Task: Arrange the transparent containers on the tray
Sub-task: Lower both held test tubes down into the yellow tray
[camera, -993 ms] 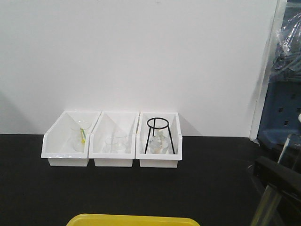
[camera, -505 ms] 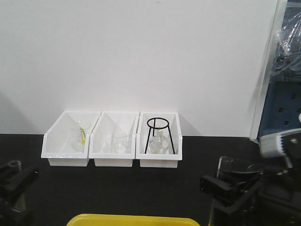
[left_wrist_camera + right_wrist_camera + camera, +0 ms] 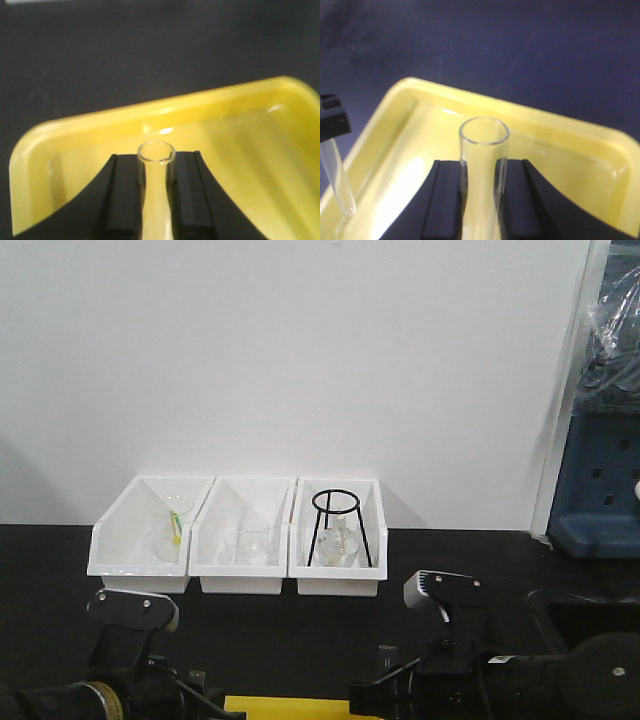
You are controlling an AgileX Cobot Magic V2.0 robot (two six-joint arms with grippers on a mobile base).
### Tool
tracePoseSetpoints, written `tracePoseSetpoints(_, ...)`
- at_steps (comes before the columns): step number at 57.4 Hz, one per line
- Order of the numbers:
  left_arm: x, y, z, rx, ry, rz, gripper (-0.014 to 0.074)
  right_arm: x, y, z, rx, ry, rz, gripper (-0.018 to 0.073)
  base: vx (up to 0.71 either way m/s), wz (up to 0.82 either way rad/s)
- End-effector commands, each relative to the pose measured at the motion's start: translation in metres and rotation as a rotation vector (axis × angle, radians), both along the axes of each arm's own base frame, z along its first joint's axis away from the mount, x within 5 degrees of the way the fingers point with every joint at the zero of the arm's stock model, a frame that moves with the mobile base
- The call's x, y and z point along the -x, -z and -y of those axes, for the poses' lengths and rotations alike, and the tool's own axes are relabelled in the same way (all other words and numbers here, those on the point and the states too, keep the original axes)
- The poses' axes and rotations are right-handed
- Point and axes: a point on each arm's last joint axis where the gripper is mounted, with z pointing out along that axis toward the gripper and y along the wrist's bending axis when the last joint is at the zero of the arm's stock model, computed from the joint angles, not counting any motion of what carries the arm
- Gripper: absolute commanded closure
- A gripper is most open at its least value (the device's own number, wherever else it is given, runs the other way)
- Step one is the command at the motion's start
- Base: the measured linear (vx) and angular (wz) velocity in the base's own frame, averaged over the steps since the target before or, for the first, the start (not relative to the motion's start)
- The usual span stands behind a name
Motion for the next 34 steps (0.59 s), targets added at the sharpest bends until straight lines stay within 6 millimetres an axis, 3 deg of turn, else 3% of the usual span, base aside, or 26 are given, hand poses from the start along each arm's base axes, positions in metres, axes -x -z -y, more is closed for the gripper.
tracePoseSetpoints(1,-0.008,-0.006,0.008,0.040,-0.009,0.017,0.0457,-0.008,-0.007,-0.003,-0.026,0.011,0.017,0.0464,0.00,0.00)
tracePoseSetpoints(16,-0.016,0.028,0.012,-0.009,-0.023,-0.092,0.0421,-0.019,0.034,-0.009,0.018,0.022,-0.102,0.0420,0.00,0.00)
tracePoseSetpoints(34,-0.020,0.051,0.014,-0.045,-0.025,-0.153,0.0295,-0.023,0.056,-0.011,0.048,0.021,-0.162,0.0272,0.00,0.00)
